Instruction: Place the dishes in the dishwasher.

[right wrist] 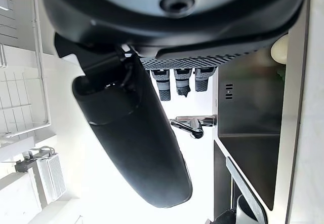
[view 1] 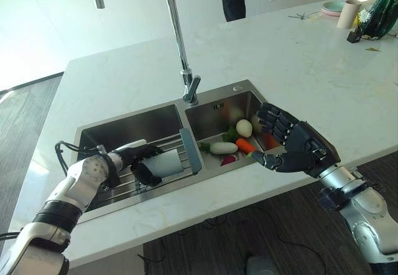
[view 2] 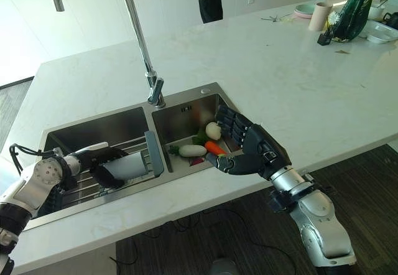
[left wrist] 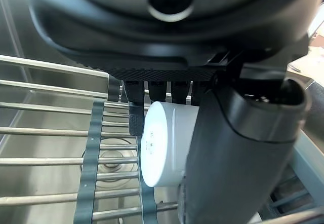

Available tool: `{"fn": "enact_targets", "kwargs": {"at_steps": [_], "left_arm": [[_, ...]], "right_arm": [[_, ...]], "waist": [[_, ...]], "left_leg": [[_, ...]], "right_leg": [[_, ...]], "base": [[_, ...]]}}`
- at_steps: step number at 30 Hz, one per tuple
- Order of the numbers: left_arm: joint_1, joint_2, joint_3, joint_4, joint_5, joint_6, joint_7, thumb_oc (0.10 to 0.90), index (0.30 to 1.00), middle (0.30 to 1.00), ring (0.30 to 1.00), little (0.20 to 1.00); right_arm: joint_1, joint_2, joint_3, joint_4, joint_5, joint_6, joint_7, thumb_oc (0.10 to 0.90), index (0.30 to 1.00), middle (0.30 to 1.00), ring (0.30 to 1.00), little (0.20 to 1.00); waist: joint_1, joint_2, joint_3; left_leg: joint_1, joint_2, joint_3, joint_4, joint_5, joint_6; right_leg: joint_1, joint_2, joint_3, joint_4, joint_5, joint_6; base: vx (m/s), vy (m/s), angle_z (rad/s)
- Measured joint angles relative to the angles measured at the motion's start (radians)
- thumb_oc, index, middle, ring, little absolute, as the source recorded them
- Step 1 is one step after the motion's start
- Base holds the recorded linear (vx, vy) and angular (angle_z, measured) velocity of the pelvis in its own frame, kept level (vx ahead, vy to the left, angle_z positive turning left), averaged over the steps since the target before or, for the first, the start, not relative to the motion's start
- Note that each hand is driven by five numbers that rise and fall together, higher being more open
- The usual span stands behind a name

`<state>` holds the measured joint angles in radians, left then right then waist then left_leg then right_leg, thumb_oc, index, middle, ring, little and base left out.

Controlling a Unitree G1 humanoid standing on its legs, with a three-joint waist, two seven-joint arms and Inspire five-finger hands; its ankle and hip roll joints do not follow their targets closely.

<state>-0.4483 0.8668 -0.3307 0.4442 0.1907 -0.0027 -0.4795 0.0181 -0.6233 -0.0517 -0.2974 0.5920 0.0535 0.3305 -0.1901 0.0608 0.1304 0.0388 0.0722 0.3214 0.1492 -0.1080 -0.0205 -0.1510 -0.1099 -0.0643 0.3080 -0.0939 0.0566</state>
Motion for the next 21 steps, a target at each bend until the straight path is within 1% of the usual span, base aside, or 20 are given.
{"fn": "enact_targets", "kwargs": {"at_steps": [2,8,13,15,17,20,21], "left_arm": [[0.0,-0.014,0.0,-0.001,0.014,-0.003,0.019,0.4,0.3,0.3,0.3,0.3],[0.0,-0.021,0.0,-0.003,0.023,-0.009,0.034,0.4,0.3,0.3,0.3,0.3],[0.018,-0.02,0.005,-0.026,0.021,-0.032,0.06,0.4,0.3,0.3,0.3,0.3],[0.04,-0.02,0.024,-0.041,0.017,-0.048,0.088,0.4,0.3,0.3,0.3,0.3],[0.075,-0.021,0.057,-0.072,0.01,-0.05,0.121,0.4,0.3,0.3,0.3,0.3],[0.097,-0.021,0.096,-0.091,0.009,-0.057,0.169,0.4,0.3,0.3,0.3,0.3],[0.111,-0.021,0.115,-0.098,0.008,-0.074,0.202,0.4,0.3,0.3,0.3,0.3]], "right_arm": [[0.0,0.0,0.0,0.0,0.0,0.0,0.001,0.8,0.9,0.9,0.9,0.9],[0.0,0.0,0.0,0.0,0.0,0.0,0.0,0.8,0.9,0.9,0.9,0.9],[0.0,0.0,0.0,0.0,0.0,0.0,-0.002,0.8,0.9,0.9,0.9,0.9],[0.0,0.001,0.0,0.0,-0.001,0.0,-0.002,0.8,0.9,0.9,0.9,0.9],[0.0,0.001,0.0,0.0,-0.001,0.0,-0.002,0.8,0.9,0.9,0.9,0.9],[0.0,0.001,-0.001,0.0,-0.001,0.0,-0.002,0.8,0.9,0.9,0.9,0.9],[0.0,0.001,-0.001,0.0,-0.002,0.0,-0.003,0.8,0.9,0.9,0.9,0.9]], "waist": [[0.001,0.0,0.0],[0.002,0.0,0.0],[0.005,0.0,0.0],[0.006,0.0,0.0],[0.008,0.0,0.0],[0.026,-0.001,0.001],[0.031,-0.001,0.001]], "left_leg": [[0.0,0.0,0.0,0.0,0.0,0.0],[0.0,0.0,-0.001,0.001,0.0,0.0],[0.0,0.0,-0.004,0.0,0.0,0.0],[0.0,0.0,-0.005,0.0,0.0,0.0],[-0.001,0.001,-0.006,0.0,0.0,0.0],[-0.001,0.001,-0.006,0.0,0.0,0.0],[-0.001,0.001,-0.008,0.0,0.0,0.0]], "right_leg": [[0.001,0.0,0.0,0.0,0.001,0.0],[0.001,0.0,0.0,0.0,0.002,0.0],[0.001,0.0,0.0,-0.001,0.002,0.0],[0.001,0.0,0.0,-0.001,0.002,0.0],[0.001,0.0,-0.001,-0.002,0.002,0.0],[0.002,-0.001,-0.002,-0.002,0.002,0.0],[0.002,-0.001,-0.003,-0.002,0.001,0.0]], "base": [[0.0,0.0,0.0],[0.0,0.0,0.0],[0.0,0.0,0.0],[0.0,0.0,0.0],[0.0,0.0,0.0],[0.0,0.0,0.0],[0.0,-0.004,0.04]]}}
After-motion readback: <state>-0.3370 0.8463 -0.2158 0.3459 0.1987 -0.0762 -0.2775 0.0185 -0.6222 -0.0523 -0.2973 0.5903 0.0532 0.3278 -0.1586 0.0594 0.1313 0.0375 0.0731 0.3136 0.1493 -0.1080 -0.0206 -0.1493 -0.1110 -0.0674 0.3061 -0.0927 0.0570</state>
